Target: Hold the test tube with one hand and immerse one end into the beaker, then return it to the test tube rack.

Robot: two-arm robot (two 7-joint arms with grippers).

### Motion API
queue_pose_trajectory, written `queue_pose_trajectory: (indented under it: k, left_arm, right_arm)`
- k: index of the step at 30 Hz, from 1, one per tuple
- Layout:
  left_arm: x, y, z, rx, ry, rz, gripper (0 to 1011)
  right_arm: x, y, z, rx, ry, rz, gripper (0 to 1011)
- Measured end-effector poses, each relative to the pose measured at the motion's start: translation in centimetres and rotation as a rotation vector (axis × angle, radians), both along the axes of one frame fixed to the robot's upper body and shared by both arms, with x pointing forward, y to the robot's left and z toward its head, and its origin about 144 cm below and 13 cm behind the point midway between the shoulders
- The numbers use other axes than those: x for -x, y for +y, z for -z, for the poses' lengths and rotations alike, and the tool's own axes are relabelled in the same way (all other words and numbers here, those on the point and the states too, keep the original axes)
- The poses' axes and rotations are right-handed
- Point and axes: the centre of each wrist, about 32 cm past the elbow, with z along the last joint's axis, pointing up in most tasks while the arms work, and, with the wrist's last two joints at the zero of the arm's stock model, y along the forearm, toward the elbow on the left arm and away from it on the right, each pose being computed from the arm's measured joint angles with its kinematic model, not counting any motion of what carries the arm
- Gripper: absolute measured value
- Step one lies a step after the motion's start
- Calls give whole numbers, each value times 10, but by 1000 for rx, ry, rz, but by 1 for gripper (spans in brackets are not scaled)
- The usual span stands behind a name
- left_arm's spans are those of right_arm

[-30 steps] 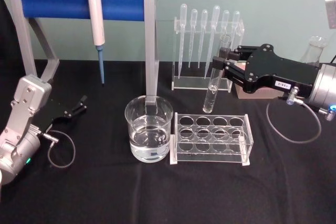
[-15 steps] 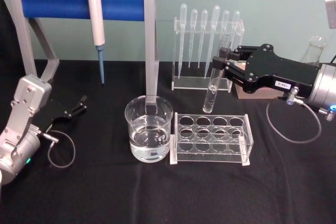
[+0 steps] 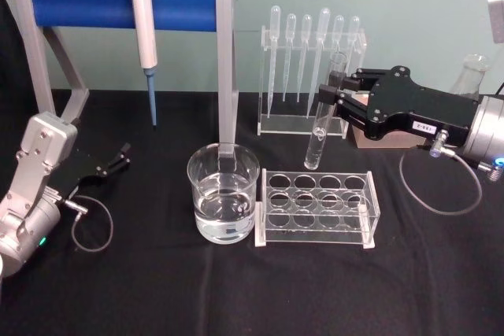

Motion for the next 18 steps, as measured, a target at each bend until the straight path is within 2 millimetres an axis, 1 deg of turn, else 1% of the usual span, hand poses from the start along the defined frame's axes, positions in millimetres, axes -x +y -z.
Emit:
queue_pose_trajectory:
  k: [18]
  left_arm:
    - [0, 0, 0, 0, 0, 0, 1000]
  right_arm:
    - [0, 0, 0, 0, 0, 0, 242]
